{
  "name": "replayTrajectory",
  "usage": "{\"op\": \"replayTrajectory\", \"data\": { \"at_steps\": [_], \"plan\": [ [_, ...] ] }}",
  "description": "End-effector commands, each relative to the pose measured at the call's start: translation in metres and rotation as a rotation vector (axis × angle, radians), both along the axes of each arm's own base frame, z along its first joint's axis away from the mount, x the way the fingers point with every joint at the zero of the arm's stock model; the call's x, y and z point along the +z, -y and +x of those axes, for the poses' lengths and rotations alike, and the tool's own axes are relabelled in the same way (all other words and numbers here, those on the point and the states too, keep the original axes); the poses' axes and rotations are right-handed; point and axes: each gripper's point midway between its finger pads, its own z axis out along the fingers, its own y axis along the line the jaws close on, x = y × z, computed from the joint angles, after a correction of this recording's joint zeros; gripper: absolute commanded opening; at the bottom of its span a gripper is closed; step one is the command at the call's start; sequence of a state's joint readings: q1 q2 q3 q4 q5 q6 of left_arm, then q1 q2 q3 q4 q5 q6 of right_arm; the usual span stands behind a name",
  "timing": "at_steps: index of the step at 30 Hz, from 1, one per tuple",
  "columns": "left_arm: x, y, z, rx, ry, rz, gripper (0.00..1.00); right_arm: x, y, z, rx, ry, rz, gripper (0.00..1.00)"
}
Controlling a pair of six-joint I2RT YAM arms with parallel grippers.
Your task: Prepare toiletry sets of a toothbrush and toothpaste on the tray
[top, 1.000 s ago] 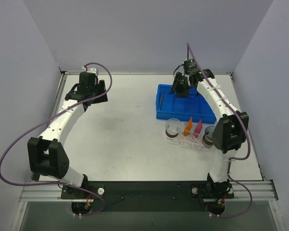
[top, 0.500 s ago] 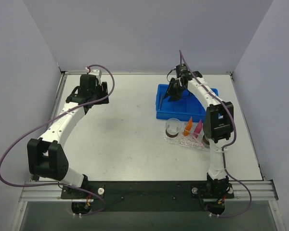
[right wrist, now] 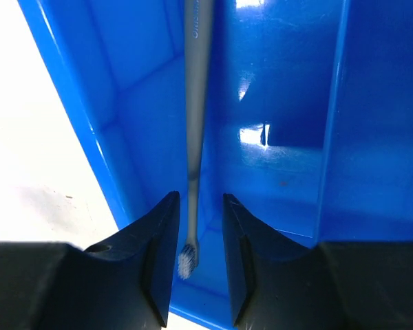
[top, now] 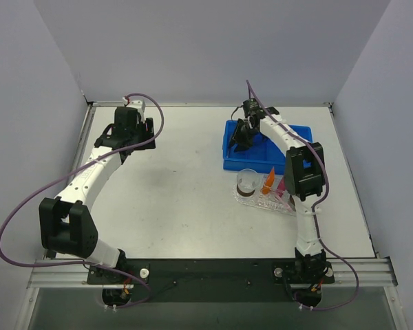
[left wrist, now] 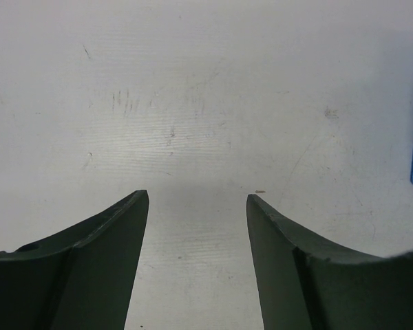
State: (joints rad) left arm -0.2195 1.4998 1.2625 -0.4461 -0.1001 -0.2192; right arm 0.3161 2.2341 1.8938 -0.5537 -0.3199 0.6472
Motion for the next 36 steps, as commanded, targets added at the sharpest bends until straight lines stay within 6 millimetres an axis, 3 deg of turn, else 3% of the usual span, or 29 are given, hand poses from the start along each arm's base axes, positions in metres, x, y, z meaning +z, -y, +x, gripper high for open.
{"op": "replayTrajectory", "data": {
  "at_steps": [1,26,36],
  "plan": [
    [0.023,-0.003,0.005,0.0,0.08,0.004,0.69,-0.001,-0.005,0.002,0.012,0.011,0.004,0.27],
    [0.022,-0.01,-0.002,0.003,0.081,0.039,0.69,-0.034,0.002,0.003,0.02,-0.019,-0.061,0.29],
    [0.023,-0.011,-0.004,0.005,0.086,0.046,0.69,-0.02,0.008,0.01,0.002,0.036,-0.121,0.23]
  ]
}}
